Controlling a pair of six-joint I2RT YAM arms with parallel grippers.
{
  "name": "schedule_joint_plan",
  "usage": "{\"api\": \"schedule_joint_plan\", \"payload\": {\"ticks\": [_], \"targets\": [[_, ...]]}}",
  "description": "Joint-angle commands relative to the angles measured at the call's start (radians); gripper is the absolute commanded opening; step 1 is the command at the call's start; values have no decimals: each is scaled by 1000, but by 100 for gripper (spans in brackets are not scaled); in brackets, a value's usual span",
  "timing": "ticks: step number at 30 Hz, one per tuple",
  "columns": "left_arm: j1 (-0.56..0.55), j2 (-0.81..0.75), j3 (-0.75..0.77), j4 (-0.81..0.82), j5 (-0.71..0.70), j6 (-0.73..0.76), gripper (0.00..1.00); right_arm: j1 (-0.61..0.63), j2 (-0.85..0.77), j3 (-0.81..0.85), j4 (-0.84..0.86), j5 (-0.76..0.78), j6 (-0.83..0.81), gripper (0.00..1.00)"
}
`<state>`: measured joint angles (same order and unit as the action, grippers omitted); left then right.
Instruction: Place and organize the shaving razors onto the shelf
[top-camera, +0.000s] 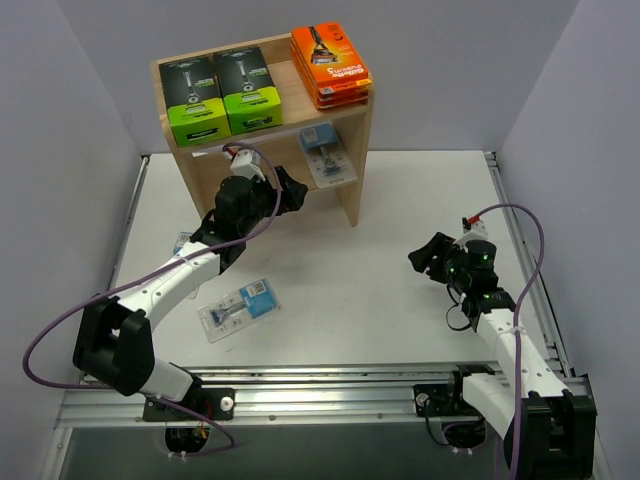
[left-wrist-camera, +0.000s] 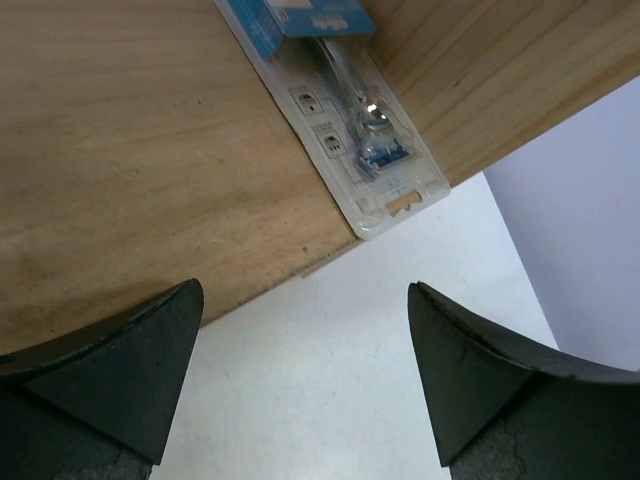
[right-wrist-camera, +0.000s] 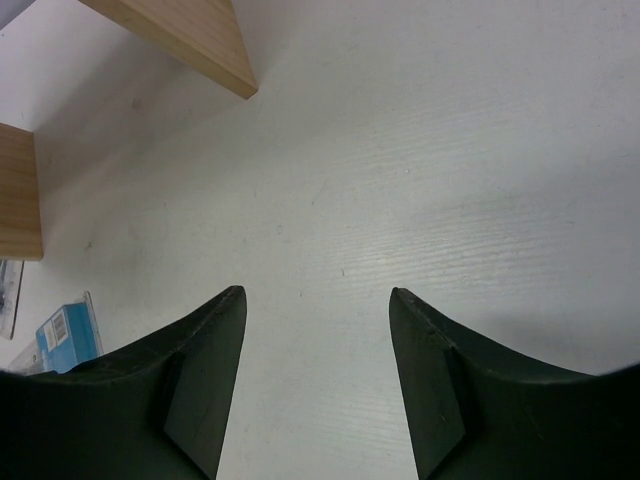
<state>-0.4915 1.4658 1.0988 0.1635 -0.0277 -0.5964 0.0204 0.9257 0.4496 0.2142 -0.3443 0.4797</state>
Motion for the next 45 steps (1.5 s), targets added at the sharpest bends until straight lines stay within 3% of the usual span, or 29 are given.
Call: {"api": "schedule_joint_plan", "payload": {"ticks": [1,10,28,34,38,41,45], "targets": [[13,-18,-65,160,-135,106,94,4,-16,15,-21,10,-38,55],[5,-33,-109,202,-127,101,94,4,-7,26,-32,10,-44,56],[-4,-352,-191,-44,101,202,94,78,5,61,7,44,14,55],[-5,-507,-266,-140,121,230,94,231,16,86,11,143,45,53],[-5,-605,-231,-281,100,288,94,364,41,116,25,156,53,51],[-2,-663,-177,-392,16,368,94,469,67,146,57,160,33,50],[-1,-731,-169,-453,-167,444,94,755,148,201,103,212,-41,50]]}}
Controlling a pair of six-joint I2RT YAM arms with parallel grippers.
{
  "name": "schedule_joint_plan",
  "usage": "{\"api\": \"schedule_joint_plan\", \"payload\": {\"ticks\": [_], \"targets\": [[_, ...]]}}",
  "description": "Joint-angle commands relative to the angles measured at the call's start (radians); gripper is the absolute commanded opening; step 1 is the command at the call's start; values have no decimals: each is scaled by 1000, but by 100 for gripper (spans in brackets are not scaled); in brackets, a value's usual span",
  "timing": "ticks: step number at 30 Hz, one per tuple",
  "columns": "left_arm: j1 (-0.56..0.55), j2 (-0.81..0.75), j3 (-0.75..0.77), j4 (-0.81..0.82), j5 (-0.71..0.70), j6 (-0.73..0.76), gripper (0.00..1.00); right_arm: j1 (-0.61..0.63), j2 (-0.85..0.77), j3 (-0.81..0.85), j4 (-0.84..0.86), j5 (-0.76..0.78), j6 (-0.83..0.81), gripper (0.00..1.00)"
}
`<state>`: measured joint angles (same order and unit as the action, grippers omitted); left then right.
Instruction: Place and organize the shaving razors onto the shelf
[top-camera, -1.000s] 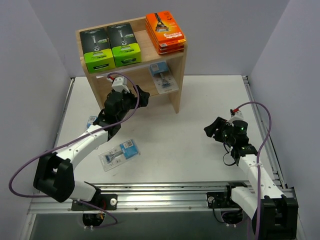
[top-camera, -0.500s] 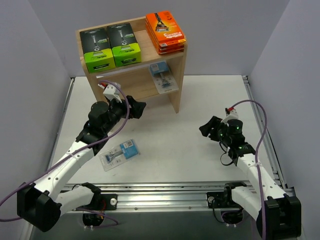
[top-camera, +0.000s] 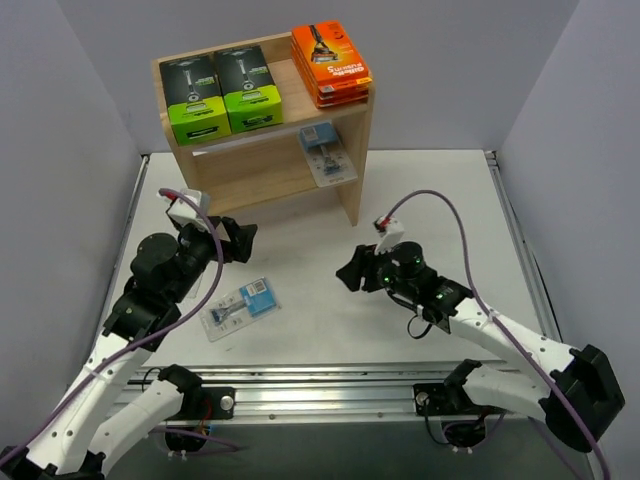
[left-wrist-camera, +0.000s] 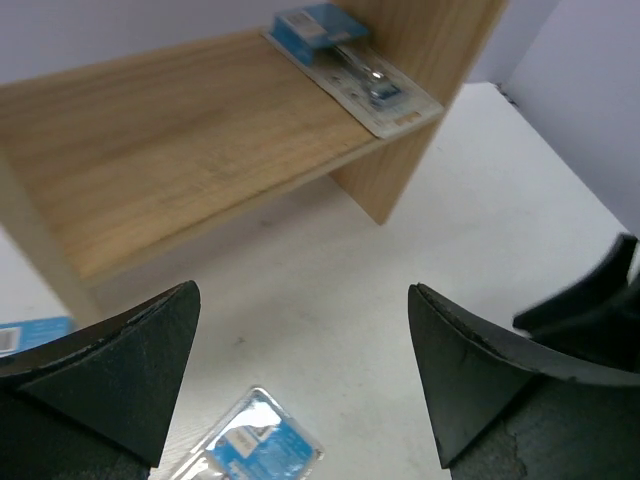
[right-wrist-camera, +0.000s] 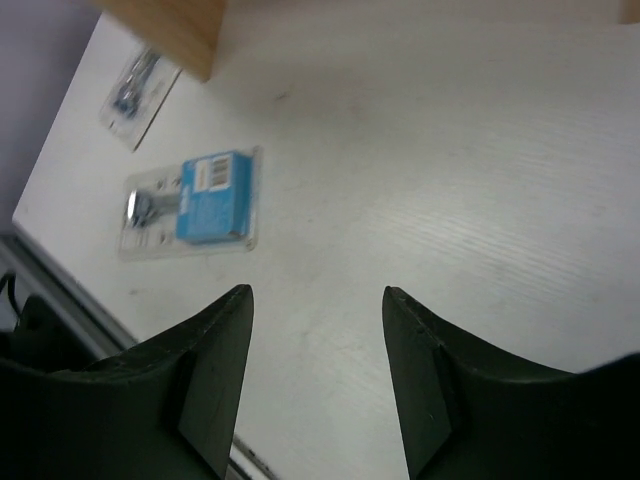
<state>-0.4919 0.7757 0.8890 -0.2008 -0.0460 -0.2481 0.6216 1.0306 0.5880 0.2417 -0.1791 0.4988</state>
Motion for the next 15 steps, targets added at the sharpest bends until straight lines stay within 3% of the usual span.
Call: {"api": "schedule_joint_plan", "payload": {"ticks": [1,7,15], "targets": [[1,-70,16,-98,-229,102,94,199,90,85,105,58,-97,50],[7,-216,-107,-115,-451,99,94,446,314,173,205,29,-258,50],[7,-280,-114,-117,-681,138,94,495,591,424,222,-59,-445,49]]}}
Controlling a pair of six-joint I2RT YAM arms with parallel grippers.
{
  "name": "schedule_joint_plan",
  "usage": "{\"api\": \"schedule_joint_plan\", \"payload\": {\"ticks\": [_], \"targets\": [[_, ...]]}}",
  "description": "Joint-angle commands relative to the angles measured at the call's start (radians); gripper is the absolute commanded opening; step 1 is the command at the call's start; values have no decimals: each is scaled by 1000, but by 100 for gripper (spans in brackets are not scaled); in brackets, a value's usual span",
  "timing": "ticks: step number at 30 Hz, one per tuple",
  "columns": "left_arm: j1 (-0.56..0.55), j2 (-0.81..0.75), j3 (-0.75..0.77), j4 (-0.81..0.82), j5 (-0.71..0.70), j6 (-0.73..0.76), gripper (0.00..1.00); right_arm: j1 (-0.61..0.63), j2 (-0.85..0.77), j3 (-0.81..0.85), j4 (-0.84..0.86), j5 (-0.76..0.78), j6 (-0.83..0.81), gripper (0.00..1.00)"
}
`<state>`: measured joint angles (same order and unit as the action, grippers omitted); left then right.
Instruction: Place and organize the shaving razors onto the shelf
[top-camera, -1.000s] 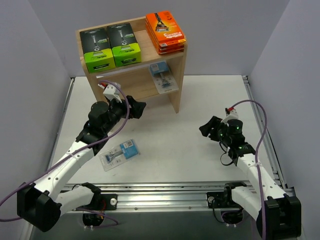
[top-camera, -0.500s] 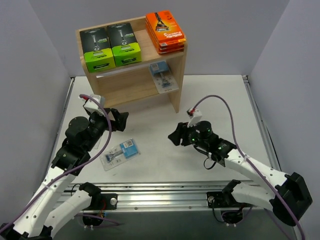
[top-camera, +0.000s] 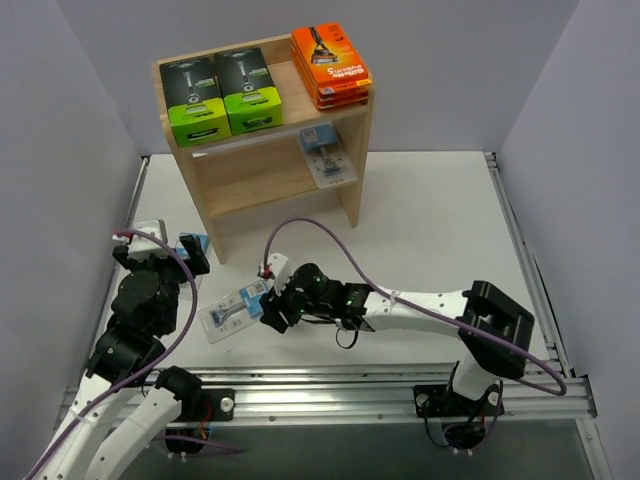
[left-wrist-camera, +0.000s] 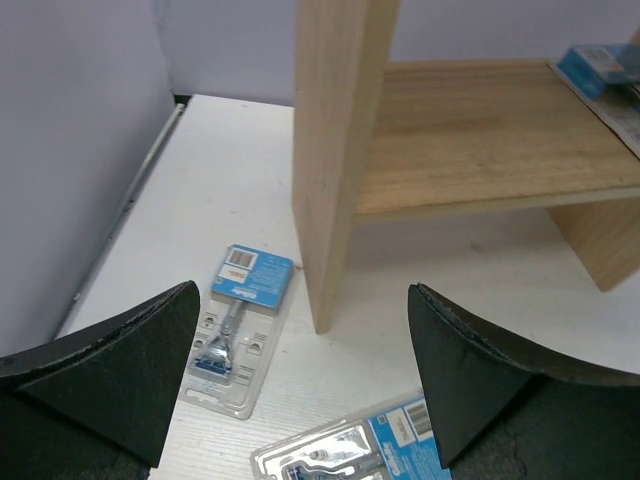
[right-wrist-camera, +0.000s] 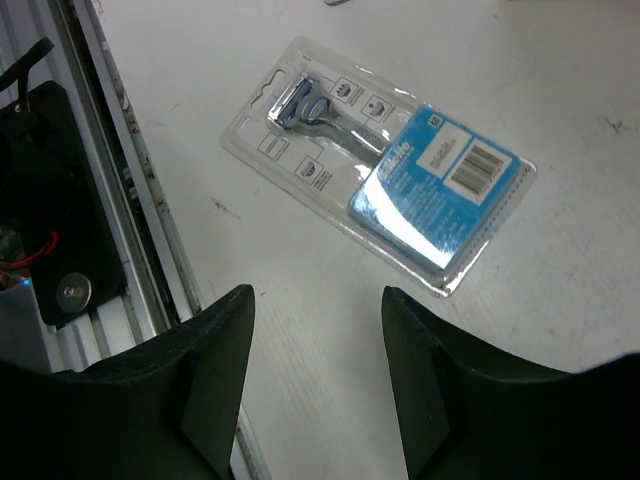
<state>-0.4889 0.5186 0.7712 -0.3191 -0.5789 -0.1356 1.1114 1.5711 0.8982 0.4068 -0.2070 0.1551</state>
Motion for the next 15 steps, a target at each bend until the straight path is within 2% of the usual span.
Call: {"api": "schedule_joint_plan", "payload": {"ticks": [1,6,10,15], "targets": [[4,-41,2,6,-160,27,94,8,102,142,43,-44,-110,49],[4,-120,-29,38,-185,45,94,27,253,333,-31,-63,-201,48],[3,-152,-38,46,-206,48,94,30,369,419,-78,-81,-241,48],[3,-158,-43,49,-191,47,94,33,441,473,-95,-104,-267,47]]}}
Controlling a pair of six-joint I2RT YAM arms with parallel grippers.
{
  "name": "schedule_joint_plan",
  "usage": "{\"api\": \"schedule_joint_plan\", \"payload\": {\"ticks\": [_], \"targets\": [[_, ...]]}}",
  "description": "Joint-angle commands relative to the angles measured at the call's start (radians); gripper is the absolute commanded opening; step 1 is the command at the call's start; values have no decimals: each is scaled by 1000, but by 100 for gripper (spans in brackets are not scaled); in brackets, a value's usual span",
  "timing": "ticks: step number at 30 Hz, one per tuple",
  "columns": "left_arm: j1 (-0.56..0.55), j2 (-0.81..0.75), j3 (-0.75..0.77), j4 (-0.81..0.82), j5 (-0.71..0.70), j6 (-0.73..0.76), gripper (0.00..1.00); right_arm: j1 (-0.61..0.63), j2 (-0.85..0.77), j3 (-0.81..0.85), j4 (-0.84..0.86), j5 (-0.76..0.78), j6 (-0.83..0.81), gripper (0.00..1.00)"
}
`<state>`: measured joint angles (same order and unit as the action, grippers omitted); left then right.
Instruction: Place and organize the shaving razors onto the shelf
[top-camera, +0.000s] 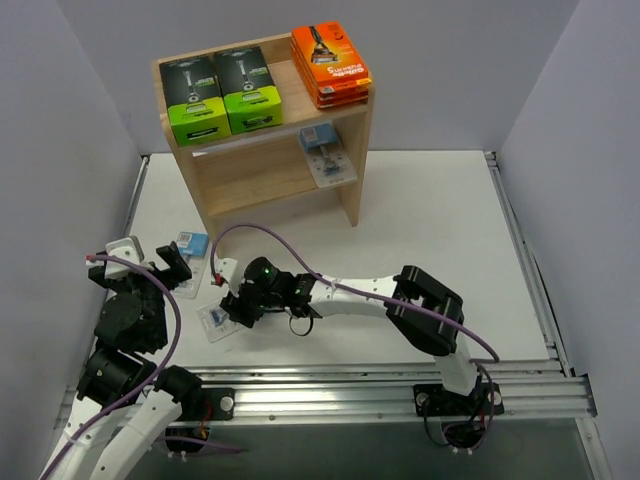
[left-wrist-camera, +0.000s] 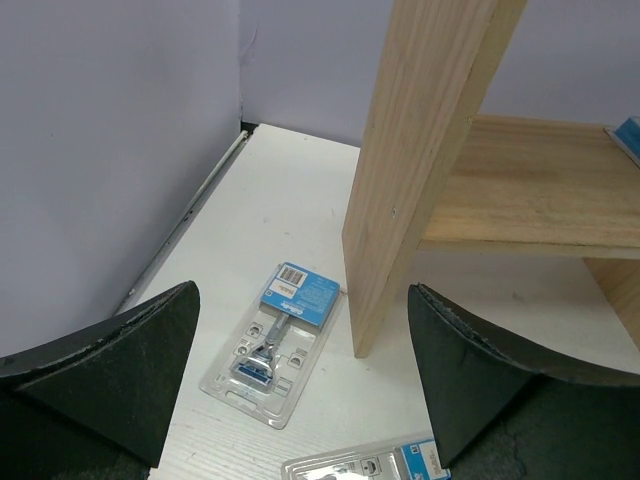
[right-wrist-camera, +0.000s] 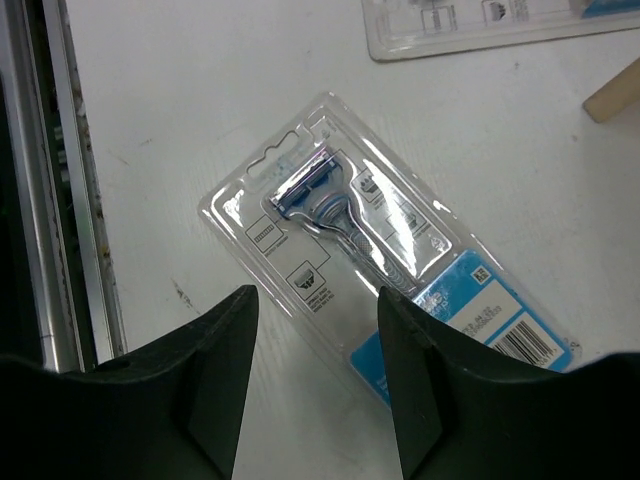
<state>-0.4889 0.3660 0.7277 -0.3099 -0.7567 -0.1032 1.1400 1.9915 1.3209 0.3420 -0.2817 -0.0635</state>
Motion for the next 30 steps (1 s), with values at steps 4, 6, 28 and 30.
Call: {"api": "schedule_joint_plan", "payload": {"ticks": [4,6,28,30], "targets": [[1,-7,1,38,-4,11,94,4,90,89,-54,-27,-76,46],[0,-7,-1,41,2,11,94,6,108,112,-55,-19,-85,45],[-2,5,-4,43,42,11,94,21,191,258,-172,-25,-177,45],[-2,5,-4,45,40,11,94,20,213,267,-176,-25,-190,46]]}}
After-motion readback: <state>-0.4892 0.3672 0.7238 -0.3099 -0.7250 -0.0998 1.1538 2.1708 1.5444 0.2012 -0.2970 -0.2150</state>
